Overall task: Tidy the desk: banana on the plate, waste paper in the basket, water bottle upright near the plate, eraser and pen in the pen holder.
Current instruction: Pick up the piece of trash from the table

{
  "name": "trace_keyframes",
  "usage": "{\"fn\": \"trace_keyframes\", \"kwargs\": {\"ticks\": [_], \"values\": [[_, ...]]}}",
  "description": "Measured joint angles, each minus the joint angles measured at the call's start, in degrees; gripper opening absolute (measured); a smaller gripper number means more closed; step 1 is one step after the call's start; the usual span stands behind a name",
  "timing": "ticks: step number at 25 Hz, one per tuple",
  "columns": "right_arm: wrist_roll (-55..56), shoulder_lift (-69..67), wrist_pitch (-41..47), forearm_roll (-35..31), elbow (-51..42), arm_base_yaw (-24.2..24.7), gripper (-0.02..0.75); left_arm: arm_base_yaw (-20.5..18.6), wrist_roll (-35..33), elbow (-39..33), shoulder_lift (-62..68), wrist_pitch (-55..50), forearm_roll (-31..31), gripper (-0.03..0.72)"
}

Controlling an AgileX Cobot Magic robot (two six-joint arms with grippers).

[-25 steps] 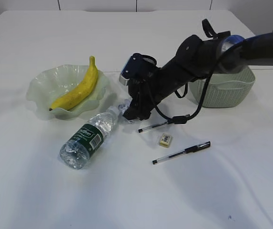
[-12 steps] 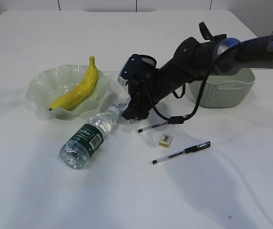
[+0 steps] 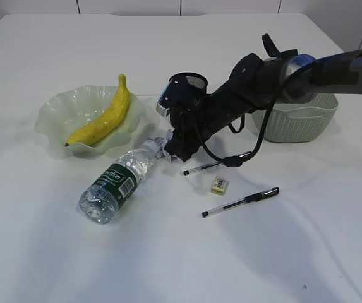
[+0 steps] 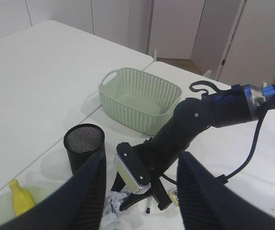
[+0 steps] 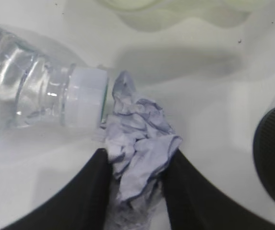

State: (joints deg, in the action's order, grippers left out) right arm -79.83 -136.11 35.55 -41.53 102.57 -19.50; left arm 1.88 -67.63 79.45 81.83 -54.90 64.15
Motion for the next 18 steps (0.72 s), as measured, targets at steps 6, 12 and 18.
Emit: {"fn": "trace_keyframes", "kwargs": {"ticks": [6,12,18], "values": [[0.00,0.00,-1.71,-0.17,0.00,0.00,0.098,0.00,0.00,0.00,0.00,-0.22,-0.10,0.341],[0.80,-0.08,-2.12,-0.17,0.00,0.00,0.051,0.00,0.04,0.00,0.00,-1.46,-0.10,0.341],[2.99,0.16,-2.15,-0.17,0.00,0.00,0.050,0.00,0.04,0.00,0.00,-1.80,-0.10,0.341]]}}
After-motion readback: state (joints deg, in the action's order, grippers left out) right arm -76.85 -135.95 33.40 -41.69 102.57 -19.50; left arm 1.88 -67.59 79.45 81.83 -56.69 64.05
